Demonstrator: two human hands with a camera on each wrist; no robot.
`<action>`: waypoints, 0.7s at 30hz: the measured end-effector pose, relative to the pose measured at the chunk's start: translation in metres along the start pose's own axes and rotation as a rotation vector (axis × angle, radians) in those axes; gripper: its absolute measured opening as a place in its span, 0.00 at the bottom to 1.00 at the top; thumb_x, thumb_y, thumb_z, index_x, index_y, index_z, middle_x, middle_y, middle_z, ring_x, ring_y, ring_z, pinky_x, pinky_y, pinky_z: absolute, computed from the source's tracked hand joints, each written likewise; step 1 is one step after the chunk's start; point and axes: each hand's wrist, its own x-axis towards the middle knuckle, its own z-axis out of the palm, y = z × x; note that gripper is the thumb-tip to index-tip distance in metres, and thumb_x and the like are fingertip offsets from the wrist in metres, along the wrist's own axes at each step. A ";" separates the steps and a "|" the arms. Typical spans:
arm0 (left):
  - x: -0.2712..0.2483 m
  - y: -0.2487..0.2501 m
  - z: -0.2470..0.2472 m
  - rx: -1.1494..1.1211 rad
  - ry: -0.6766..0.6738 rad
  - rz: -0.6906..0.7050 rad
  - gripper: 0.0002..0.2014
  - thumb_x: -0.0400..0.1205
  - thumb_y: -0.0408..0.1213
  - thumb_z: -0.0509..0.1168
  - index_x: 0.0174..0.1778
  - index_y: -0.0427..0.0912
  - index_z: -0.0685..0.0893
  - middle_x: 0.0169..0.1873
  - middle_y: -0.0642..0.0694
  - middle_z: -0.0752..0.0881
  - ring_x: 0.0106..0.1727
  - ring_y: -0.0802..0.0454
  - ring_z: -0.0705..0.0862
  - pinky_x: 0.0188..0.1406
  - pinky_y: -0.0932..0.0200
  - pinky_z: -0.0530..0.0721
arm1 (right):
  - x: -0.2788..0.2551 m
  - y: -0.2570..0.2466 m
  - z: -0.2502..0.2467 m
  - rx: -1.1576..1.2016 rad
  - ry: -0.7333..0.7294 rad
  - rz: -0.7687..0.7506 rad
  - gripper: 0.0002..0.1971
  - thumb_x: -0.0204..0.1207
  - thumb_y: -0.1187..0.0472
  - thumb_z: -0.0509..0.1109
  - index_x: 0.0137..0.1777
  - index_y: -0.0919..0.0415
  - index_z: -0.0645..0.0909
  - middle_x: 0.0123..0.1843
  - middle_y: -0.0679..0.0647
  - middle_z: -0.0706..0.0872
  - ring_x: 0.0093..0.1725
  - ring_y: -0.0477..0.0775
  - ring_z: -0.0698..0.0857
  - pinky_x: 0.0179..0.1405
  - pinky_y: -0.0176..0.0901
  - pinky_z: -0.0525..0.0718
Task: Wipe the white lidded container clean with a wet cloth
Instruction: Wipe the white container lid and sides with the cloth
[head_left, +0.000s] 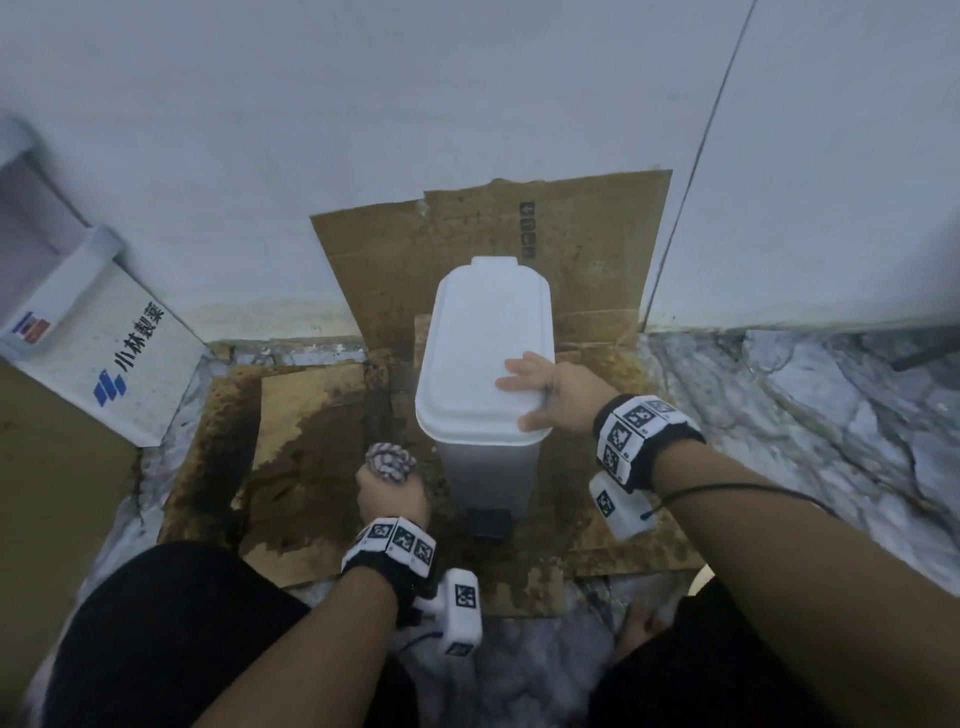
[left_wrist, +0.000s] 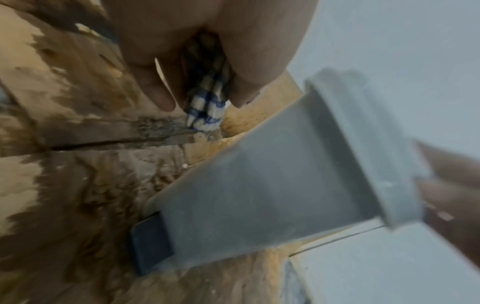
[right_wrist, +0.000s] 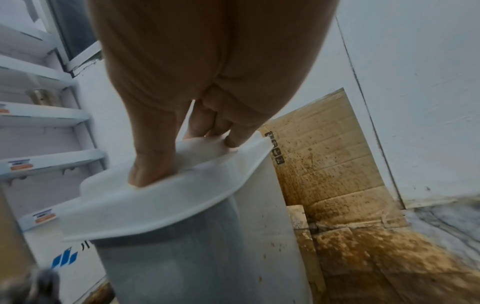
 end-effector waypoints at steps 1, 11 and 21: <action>-0.005 0.008 -0.006 -0.073 0.019 0.046 0.23 0.75 0.44 0.70 0.63 0.40 0.75 0.56 0.33 0.85 0.55 0.31 0.84 0.56 0.44 0.83 | -0.006 -0.004 0.004 -0.021 0.008 0.001 0.32 0.72 0.63 0.78 0.75 0.45 0.75 0.84 0.44 0.62 0.85 0.47 0.53 0.84 0.49 0.48; -0.076 0.071 -0.050 -0.287 -0.300 0.498 0.30 0.77 0.28 0.71 0.71 0.50 0.70 0.54 0.50 0.84 0.50 0.66 0.85 0.50 0.68 0.82 | -0.042 -0.050 0.008 0.046 0.013 0.129 0.26 0.77 0.56 0.72 0.75 0.49 0.75 0.83 0.50 0.67 0.81 0.54 0.65 0.77 0.45 0.61; -0.159 0.145 -0.010 -0.309 -0.935 0.442 0.48 0.68 0.26 0.72 0.83 0.50 0.56 0.74 0.40 0.71 0.68 0.40 0.78 0.63 0.41 0.83 | -0.121 -0.056 -0.056 0.706 0.118 0.150 0.28 0.71 0.75 0.67 0.68 0.48 0.80 0.61 0.56 0.88 0.59 0.59 0.86 0.59 0.57 0.84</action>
